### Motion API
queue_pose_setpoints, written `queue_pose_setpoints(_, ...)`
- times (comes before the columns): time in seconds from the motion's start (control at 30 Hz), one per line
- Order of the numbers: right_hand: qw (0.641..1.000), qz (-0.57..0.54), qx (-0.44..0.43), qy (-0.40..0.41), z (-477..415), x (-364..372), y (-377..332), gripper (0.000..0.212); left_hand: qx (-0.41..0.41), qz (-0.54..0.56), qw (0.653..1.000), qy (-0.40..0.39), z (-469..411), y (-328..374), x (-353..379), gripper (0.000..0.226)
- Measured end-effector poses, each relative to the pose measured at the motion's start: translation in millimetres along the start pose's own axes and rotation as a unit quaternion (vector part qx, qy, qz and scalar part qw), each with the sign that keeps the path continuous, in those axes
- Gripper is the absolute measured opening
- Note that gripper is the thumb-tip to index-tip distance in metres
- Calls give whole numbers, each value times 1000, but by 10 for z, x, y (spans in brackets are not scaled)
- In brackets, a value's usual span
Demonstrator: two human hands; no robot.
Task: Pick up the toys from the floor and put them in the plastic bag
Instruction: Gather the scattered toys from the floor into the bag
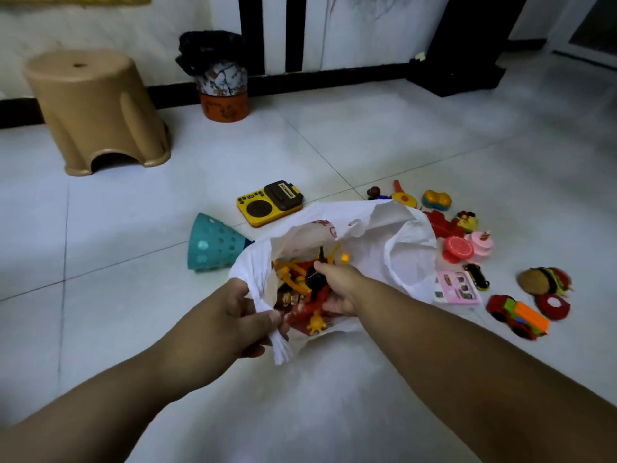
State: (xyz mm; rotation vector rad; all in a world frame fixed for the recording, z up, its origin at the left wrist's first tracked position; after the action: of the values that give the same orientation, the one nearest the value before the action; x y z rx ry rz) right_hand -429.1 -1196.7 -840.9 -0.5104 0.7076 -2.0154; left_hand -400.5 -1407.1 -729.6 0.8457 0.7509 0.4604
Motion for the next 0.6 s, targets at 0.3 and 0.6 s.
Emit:
queue_pose_setpoints(0.3,968,216,-112,-56,745,-814,-404,20,4,46,998,38,-130,141,-3,19)
queue_pose_setpoints(0.6,733,677,-45,54,457,-1792,290,57,-13,15,1000,24,-185,245,34,28)
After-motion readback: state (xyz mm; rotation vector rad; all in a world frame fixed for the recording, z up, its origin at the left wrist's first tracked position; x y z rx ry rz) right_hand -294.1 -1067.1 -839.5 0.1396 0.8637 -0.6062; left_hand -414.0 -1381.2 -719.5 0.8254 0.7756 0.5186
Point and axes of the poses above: each hand's wrist, its own z-axis away from the middle knuckle, its own x-axis out of the palm, y = z × x, the point moved 3 cm from there along -z, towards the middle knuckle, and after that the axes turned 10 degrees about -z, right-handed, at the moved point
